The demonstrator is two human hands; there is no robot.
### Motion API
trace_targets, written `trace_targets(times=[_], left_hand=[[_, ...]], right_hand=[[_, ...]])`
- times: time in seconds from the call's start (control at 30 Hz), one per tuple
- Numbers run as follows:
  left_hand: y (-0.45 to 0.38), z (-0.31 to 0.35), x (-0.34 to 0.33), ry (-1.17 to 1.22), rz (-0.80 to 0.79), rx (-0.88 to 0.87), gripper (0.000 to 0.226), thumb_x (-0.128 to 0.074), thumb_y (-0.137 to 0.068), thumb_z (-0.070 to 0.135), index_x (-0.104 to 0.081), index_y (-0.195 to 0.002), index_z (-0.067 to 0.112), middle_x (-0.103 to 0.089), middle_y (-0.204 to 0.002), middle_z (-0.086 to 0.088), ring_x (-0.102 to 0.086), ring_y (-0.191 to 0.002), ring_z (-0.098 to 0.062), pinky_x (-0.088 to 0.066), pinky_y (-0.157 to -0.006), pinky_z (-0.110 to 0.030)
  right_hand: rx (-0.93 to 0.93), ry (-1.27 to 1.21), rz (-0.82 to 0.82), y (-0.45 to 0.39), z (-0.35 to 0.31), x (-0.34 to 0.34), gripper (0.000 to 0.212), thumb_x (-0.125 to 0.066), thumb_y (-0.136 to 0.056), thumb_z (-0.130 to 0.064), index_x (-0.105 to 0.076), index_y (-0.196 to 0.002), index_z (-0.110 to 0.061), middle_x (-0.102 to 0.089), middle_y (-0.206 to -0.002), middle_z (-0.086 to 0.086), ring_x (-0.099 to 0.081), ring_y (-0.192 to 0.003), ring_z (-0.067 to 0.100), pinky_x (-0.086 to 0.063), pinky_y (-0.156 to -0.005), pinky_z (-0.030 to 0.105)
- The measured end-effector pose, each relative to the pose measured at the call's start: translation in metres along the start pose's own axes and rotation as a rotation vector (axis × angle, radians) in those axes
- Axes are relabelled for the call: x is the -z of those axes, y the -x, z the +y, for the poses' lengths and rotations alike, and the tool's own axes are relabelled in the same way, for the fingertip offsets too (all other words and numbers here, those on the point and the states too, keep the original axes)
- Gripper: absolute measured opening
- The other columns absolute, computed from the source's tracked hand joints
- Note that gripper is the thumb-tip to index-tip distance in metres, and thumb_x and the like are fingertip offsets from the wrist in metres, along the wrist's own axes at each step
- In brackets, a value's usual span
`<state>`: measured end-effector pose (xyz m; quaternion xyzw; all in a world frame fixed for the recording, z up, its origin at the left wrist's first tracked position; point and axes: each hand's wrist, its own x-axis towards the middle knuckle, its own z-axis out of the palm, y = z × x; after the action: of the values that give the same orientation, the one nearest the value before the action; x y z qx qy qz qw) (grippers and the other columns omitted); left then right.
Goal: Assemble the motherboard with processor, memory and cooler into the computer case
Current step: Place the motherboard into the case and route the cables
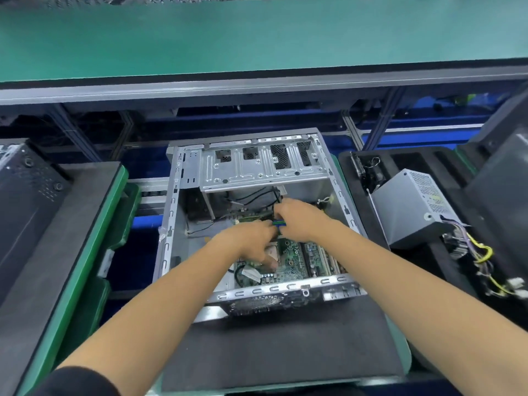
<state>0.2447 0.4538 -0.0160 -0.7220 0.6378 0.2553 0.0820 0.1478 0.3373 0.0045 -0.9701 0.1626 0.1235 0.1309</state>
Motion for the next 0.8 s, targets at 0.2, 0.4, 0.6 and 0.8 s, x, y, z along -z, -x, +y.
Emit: trace_targets(times=[0.2,0.4,0.6,0.8], left_hand=[[-0.004,0.012,-0.004,-0.008,-0.064,0.073,0.072,-0.077,-0.072,0.048,-0.046,-0.125,0.011,-0.046,-0.123,-0.007,-0.053,-0.105,-0.026,-0.046,-0.093,-0.042],[0.0,0.016,-0.015,-0.048,0.013,0.133,0.055,-0.075,-0.078,0.033,-0.047,-0.119,0.008,-0.047,-0.12,-0.009,-0.054,-0.101,-0.026,-0.047,-0.091,-0.041],[0.004,0.022,-0.017,-0.108,0.07,0.112,0.034,-0.07,-0.082,0.022,-0.052,-0.106,0.006,-0.052,-0.111,-0.01,-0.051,-0.092,-0.023,-0.048,-0.082,-0.033],[0.0,0.024,-0.015,-0.167,0.052,0.102,0.023,-0.068,-0.08,0.022,-0.057,-0.092,0.006,-0.059,-0.095,-0.01,-0.051,-0.077,-0.022,-0.05,-0.068,-0.031]], right_hand=[[-0.038,-0.004,-0.195,0.025,-0.004,-0.003,0.014,-0.059,-0.086,-0.013,-0.063,-0.091,-0.001,-0.067,-0.095,0.017,-0.06,-0.079,0.03,-0.048,-0.064,0.035],[-0.06,-0.064,-0.264,0.04,-0.006,-0.006,0.028,-0.063,-0.089,-0.02,-0.066,-0.104,0.003,-0.065,-0.093,0.021,-0.051,-0.071,0.022,-0.05,-0.071,0.037],[-0.116,-0.058,-0.358,0.054,-0.007,-0.016,0.016,-0.058,-0.091,-0.016,-0.063,-0.095,-0.001,-0.058,-0.091,0.018,-0.046,-0.076,0.022,-0.04,-0.07,0.031],[-0.232,-0.03,-0.282,0.056,-0.003,-0.016,0.031,-0.056,-0.091,-0.009,-0.043,-0.063,-0.009,-0.037,-0.063,0.003,-0.034,-0.055,0.017,-0.034,-0.053,0.028]])
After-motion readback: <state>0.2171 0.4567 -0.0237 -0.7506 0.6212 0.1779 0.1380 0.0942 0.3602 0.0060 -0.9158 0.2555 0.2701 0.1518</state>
